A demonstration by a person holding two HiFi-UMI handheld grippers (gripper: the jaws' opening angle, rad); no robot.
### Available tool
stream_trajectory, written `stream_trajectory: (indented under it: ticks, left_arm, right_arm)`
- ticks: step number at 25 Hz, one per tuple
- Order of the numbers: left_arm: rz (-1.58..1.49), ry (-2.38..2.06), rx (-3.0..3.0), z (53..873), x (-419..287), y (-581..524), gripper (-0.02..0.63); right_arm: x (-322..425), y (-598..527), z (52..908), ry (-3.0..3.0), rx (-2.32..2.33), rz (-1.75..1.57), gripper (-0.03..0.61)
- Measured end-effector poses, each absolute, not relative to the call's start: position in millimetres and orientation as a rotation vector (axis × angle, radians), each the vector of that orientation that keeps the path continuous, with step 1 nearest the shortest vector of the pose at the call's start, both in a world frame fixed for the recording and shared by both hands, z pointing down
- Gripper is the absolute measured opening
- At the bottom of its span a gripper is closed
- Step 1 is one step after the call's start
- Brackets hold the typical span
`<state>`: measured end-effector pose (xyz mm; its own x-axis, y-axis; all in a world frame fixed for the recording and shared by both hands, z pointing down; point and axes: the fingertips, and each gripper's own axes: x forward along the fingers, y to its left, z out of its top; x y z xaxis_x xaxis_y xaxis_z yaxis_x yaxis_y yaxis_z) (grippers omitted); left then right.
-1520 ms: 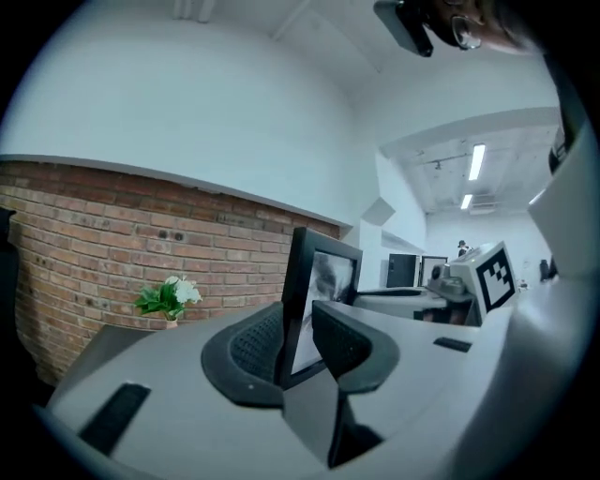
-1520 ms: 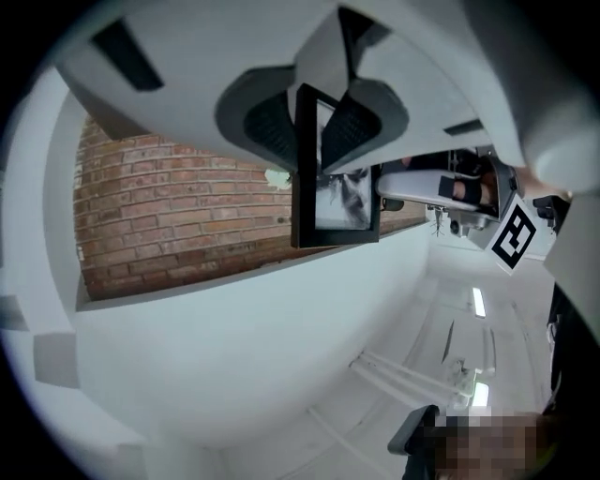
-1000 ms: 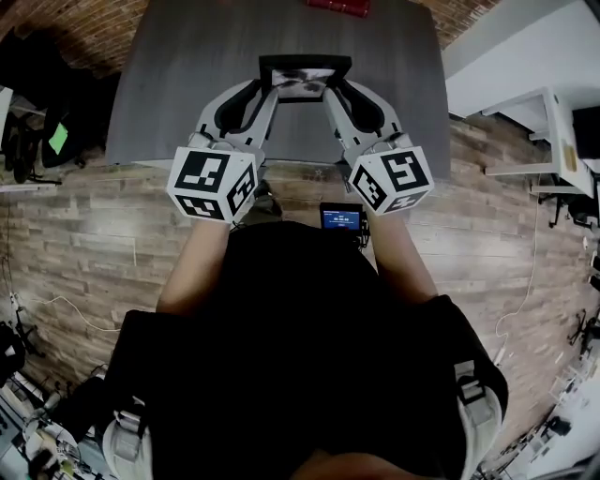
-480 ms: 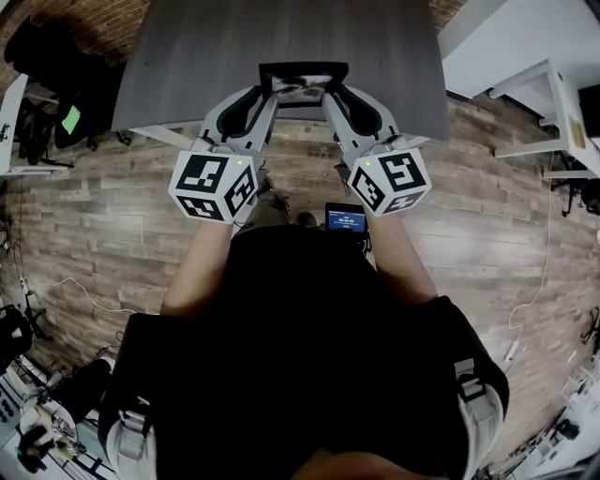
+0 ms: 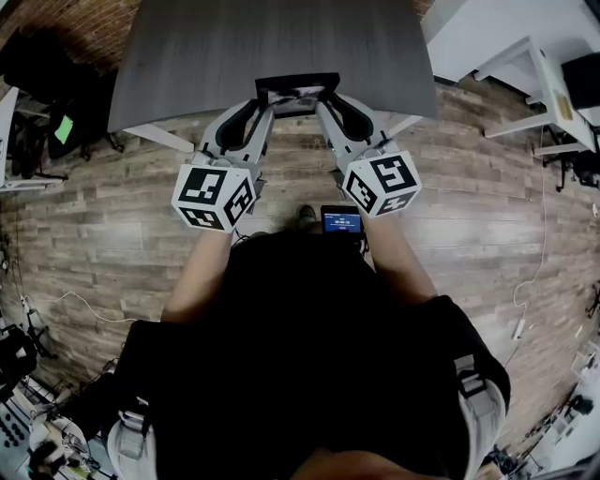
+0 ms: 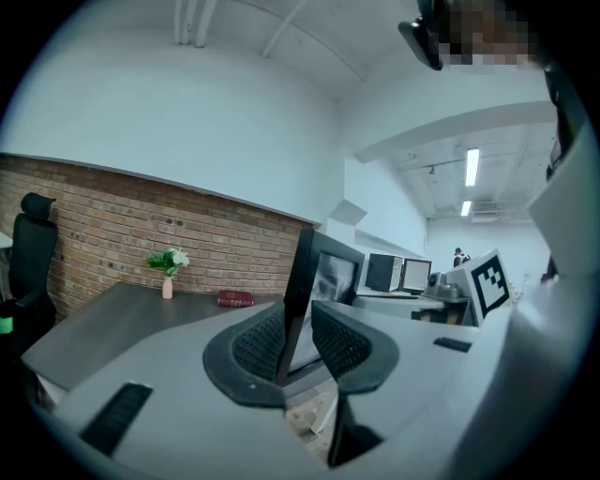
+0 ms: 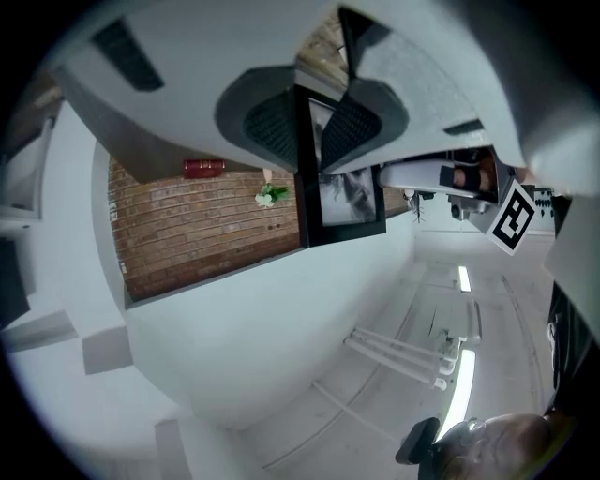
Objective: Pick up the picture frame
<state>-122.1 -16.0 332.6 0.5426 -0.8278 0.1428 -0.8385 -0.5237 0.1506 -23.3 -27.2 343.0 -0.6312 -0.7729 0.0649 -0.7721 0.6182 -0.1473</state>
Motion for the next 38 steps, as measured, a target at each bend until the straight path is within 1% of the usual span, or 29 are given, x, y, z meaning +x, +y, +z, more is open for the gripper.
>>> stream_trajectory:
  ticks: [6, 13, 19, 26, 38]
  left_arm:
    - [0.045, -1.36, 2.56, 338.8, -158.2, 20.8, 0.083]
    - [0.013, -1.335, 2.508, 355.3, -240.6, 79.5, 0.083]
    - [0.026, -1.308, 2.519, 376.9, -282.9, 114.8, 0.084]
    - [0.023, -1.243, 2.543, 378.2, -274.5, 137.7, 0.084]
    - [-0.001, -1.252, 2.526, 355.5, -218.1, 150.3, 0.084]
  right_arm:
    - [-58.6, 12.3, 341.8, 2.836, -1.383, -0.265, 0.081]
    - [-140.4, 78.5, 356.0, 2.898, -1.389, -0.257, 0.081]
    - [-183.9, 119.7, 373.3, 2.902, -1.467, -0.244, 0.081]
    - [-178.9, 153.9, 367.6, 2.911, -1.514, -0.144, 0.081]
    - [-118.8, 159.8, 349.7, 2.813, -1.467, -0.137, 0.081]
